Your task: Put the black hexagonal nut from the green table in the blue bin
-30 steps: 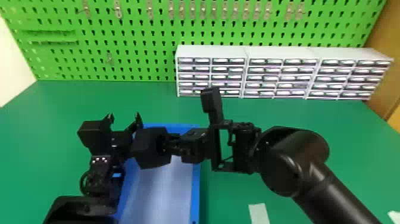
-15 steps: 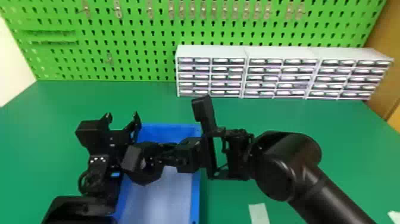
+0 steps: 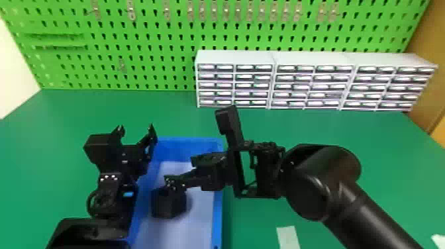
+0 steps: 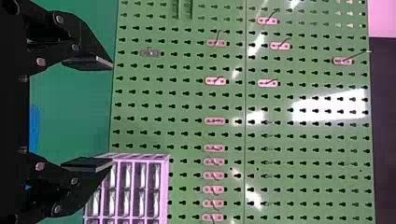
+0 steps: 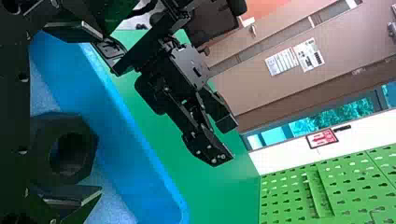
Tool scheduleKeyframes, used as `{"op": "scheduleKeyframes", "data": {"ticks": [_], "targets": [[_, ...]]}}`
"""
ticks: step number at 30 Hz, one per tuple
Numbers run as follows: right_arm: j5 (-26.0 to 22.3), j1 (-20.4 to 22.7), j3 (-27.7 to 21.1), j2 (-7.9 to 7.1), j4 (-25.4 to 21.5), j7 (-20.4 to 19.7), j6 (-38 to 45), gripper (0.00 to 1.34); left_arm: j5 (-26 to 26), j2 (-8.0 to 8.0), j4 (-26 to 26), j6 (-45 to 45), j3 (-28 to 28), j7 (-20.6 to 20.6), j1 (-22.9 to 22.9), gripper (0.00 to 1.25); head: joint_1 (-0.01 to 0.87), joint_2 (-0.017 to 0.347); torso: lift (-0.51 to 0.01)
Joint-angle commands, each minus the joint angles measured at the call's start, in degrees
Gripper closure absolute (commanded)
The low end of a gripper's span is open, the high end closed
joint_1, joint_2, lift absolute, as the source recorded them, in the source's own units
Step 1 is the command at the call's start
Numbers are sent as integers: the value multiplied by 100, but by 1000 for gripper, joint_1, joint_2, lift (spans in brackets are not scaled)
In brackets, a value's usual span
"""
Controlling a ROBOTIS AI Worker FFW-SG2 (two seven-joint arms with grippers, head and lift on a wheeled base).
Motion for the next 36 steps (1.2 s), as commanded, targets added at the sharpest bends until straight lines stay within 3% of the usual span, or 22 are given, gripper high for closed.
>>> {"op": "scheduleKeyframes", "data": {"ticks": [1,12,27,36], "targets": [[12,22,-97,1,3,0,7,124,-9,0,0,0,-6,0,0,512,657,57,-95],[337,189,-888,18,-24,0,-2,128,-9,0,0,0,-15,0,-9,512,657,57,-95],[1014,497,-2224,177,-147,0,-406,124,-17,0,9,0,-50,9,-9,512,657,57,-95],[1243,813,-2892,291,-279,-404,-845,127,-17,0,9,0,-50,18,-18,512,657,57,-95]]}}
